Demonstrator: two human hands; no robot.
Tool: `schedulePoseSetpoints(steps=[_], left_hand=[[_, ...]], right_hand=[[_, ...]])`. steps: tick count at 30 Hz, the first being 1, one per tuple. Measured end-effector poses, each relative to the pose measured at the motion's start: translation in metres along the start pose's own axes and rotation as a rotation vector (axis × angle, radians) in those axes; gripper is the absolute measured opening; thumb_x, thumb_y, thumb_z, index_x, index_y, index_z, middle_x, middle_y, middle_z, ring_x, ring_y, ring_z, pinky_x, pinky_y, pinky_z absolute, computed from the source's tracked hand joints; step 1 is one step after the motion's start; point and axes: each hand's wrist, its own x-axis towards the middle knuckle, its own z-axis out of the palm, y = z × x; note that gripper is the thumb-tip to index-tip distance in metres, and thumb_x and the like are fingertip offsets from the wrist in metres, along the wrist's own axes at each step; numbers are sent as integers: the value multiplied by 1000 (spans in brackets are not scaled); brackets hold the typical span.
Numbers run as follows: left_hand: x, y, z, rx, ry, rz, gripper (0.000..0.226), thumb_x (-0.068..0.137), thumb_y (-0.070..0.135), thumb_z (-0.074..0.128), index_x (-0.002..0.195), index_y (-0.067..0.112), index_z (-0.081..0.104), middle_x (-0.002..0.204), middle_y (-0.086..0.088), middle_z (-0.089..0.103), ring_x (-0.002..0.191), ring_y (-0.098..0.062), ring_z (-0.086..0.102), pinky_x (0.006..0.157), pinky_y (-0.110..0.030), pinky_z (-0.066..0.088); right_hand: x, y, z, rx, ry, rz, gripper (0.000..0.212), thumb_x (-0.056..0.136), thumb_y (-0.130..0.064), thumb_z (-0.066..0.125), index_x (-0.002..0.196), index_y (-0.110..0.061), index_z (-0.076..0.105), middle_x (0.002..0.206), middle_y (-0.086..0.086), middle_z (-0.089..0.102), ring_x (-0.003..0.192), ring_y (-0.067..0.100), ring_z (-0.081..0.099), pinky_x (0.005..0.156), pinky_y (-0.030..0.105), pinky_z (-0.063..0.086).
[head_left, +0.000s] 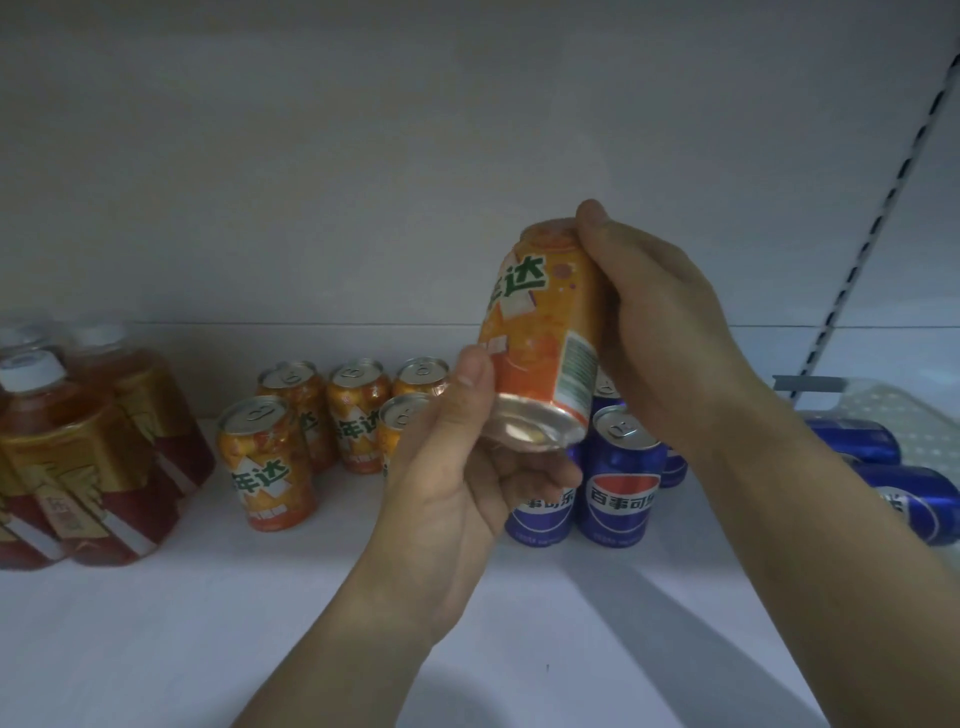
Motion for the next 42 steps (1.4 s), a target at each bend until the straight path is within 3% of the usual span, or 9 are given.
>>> schedulePoseSetpoints(steps=[10, 17, 20, 22, 27, 31, 35, 37, 42], left_hand=[[0, 1, 10, -203, -65, -169, 67, 84, 66, 39, 74, 16, 82, 78, -10, 72, 58, -15, 71, 51, -25, 58], [5, -3, 8, -309, 37, -209, 61, 94, 60, 45, 91, 8, 78, 92, -13, 66, 67, -19, 69, 53, -27, 59], [7, -5, 10, -281, 46, -188, 48, 79, 51, 67, 99, 8, 77, 93, -17, 69, 70, -22, 70, 53, -28, 59], [8, -6, 13, -252, 32, -130, 55, 67, 42, 82, 109, 8, 75, 97, -20, 71, 74, -26, 72, 56, -29, 60], [2, -5, 31, -71, -41, -26, 41, 76, 32, 72, 114, 18, 73, 109, -15, 75, 84, -26, 74, 59, -23, 57], [-2, -9, 42, 21, -79, -5, 51, 82, 29, 69, 130, 14, 62, 121, -19, 70, 98, -30, 71, 64, -22, 55], [-3, -19, 57, 111, -72, 9, 51, 81, 32, 69, 130, 19, 62, 120, -15, 72, 108, -35, 70, 80, -35, 56], [-3, -24, 67, 138, -64, 9, 47, 82, 31, 68, 128, 20, 63, 115, -18, 72, 96, -34, 71, 80, -42, 50], [0, -34, 88, 173, -40, 23, 53, 79, 35, 76, 128, 17, 63, 110, -15, 73, 80, -25, 72, 64, -30, 51]], right_hand=[[-3, 1, 1, -142, 118, -15, 33, 104, -44, 55, 94, -21, 76, 94, -1, 79, 90, 19, 77, 85, 36, 63], [-3, -1, -7, -117, 63, -30, 26, 103, -41, 56, 97, -22, 73, 97, -3, 76, 97, 18, 75, 75, 29, 62], [-3, -1, -13, -137, 17, -77, 15, 103, -32, 60, 97, -22, 70, 93, -6, 74, 95, 17, 74, 77, 28, 58], [-3, -2, -18, -157, -8, -105, 13, 101, -31, 64, 105, -21, 70, 99, -3, 76, 97, 18, 74, 80, 31, 58], [-12, -13, -35, -102, -75, -154, 41, 87, -33, 69, 125, -17, 63, 106, 8, 78, 95, 24, 76, 81, 37, 59], [-24, -20, -54, -114, -186, -116, 61, 84, -26, 72, 140, -20, 49, 111, 10, 78, 99, 29, 77, 83, 41, 60], [-38, -23, -74, -267, -266, -42, 68, 79, -25, 78, 141, -19, 51, 119, 7, 76, 107, 27, 75, 95, 50, 60], [-44, -26, -82, -299, -258, -35, 64, 78, -25, 80, 137, -22, 55, 118, 6, 77, 108, 25, 75, 97, 51, 58], [-54, -40, -113, -256, -206, -63, 72, 78, -20, 79, 143, -22, 48, 121, 8, 75, 109, 27, 75, 95, 50, 60]])
